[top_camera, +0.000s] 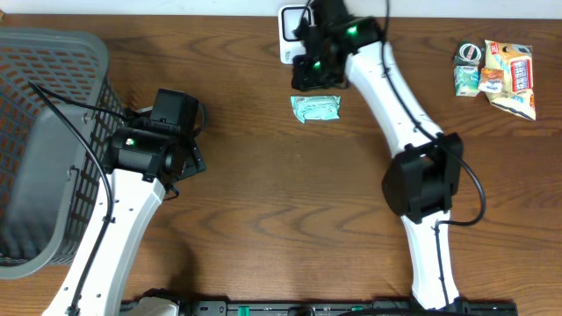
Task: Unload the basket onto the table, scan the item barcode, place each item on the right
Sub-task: 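Raise the mint-green pack up in front of the scanner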
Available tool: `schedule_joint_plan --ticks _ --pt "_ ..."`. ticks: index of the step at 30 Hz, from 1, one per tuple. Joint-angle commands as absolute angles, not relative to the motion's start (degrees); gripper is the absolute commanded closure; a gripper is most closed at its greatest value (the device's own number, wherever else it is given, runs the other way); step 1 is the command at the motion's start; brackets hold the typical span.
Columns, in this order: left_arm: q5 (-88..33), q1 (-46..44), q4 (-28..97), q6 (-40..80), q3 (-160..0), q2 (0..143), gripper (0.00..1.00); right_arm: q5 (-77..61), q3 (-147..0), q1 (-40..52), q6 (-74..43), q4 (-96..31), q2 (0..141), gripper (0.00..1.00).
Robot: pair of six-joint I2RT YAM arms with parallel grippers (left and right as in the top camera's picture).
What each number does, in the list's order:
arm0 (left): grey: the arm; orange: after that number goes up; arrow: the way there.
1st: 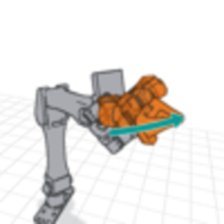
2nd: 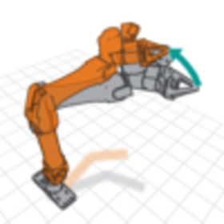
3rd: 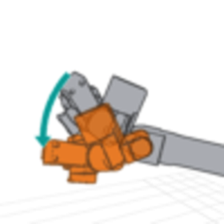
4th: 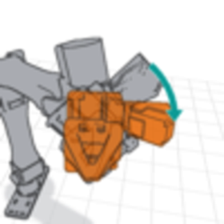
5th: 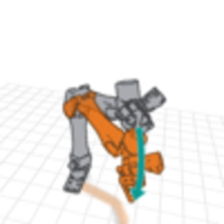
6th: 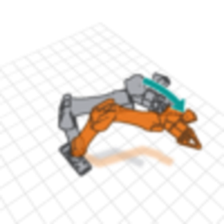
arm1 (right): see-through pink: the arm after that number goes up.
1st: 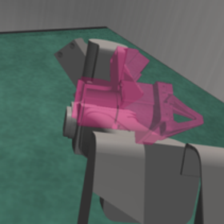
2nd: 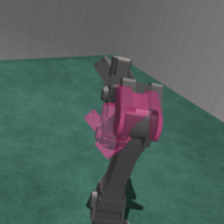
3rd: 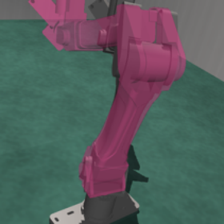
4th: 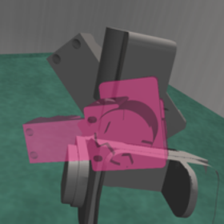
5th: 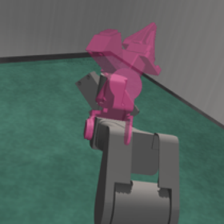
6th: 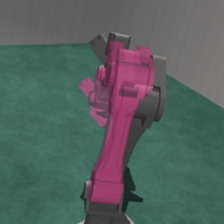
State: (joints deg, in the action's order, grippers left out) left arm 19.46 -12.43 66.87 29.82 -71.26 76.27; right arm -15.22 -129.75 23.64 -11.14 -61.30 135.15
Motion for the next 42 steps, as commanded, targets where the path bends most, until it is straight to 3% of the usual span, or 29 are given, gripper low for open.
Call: schedule_joint_plan --ticks 1,4,9,15,25,34,37,40,42 --pt "20.2 -12.1 67.0 30.1 -71.5 76.0 0.02 -1.2 -124.6 26.1 -14.8 -55.6 135.2 0.96" --pt "20.2 -12.1 67.0 30.1 -71.5 76.0 0.02 12.4 -120.0 27.4 -14.8 -48.3 135.2 0.98" --pt "20.2 -12.1 67.0 30.1 -71.5 76.0 0.02 17.0 -114.6 27.4 -14.8 -41.9 135.2 0.94" --pt "20.2 -12.1 67.0 30.1 -71.5 76.0 0.02 7.2 -109.4 27.0 -13.6 -43.1 135.2 0.99" --pt "20.2 -12.1 67.0 30.1 -71.5 76.0 0.02 3.7 -109.5 27.8 -12.5 -53.1 130.1 0.99" --pt "20.2 -12.1 67.0 30.1 -71.5 76.0 0.02 -8.1 -109.5 27.8 -3.4 -64.7 122.7 0.94" --pt "20.2 -12.1 67.0 30.1 -71.5 76.0 0.02 -8.1 -109.5 27.8 -4.3 -66.5 122.3 0.73" --pt "20.2 -12.1 67.0 30.1 -71.5 76.0 0.02 -8.1 -109.0 27.8 -5.6 -66.1 122.6 0.74" --pt "20.2 -12.1 67.0 30.1 -71.5 76.0 0.02 -8.1 -108.3 27.8 -6.0 -65.5 122.6 0.8"
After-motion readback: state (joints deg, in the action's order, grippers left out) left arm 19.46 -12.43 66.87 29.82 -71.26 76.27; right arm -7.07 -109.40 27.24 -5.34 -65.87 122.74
